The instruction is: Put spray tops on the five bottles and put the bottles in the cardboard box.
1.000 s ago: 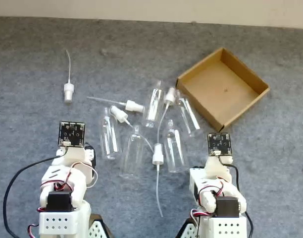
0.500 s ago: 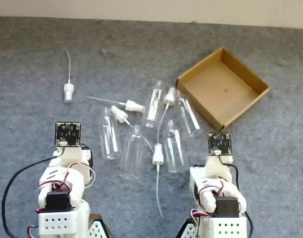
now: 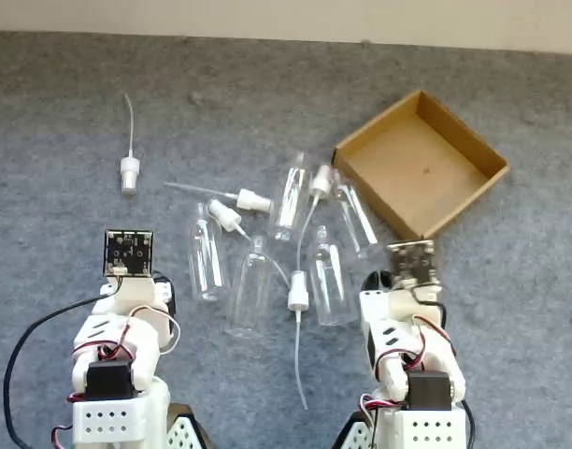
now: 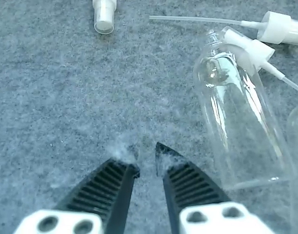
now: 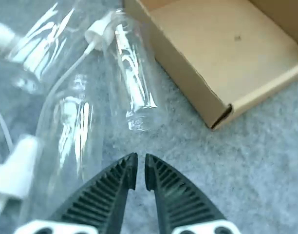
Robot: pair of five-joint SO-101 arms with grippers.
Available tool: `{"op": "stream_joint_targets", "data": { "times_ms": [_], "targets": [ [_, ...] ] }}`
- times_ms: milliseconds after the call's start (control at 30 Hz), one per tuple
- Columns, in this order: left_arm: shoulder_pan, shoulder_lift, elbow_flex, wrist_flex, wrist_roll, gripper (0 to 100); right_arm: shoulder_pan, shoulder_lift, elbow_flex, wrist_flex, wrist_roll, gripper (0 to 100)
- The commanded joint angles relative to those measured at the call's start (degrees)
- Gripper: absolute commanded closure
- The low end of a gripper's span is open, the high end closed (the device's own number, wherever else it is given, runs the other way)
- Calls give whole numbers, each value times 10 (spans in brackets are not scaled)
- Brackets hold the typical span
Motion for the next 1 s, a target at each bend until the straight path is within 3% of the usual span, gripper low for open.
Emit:
{"op": "stream_joint_targets", "data": {
  "times_ms": [0,167,467,600,833,967],
  "targets": [
    [-7,-4,13,4,-5,989,6,-5,38,-11,106,971],
    [-7,-4,13,4,-5,989,6,-1,-42,16,109,971],
    [-7,-4,13,5,-5,989,28,19,-356,190,139,971],
    [-7,-4,13,5,-5,989,36,125,-449,239,139,971],
    [-7,-3,13,5,-5,989,36,346,-508,218,135,971],
    [-7,-3,13,5,-5,989,14,442,-550,224,62,971]
  ]
}}
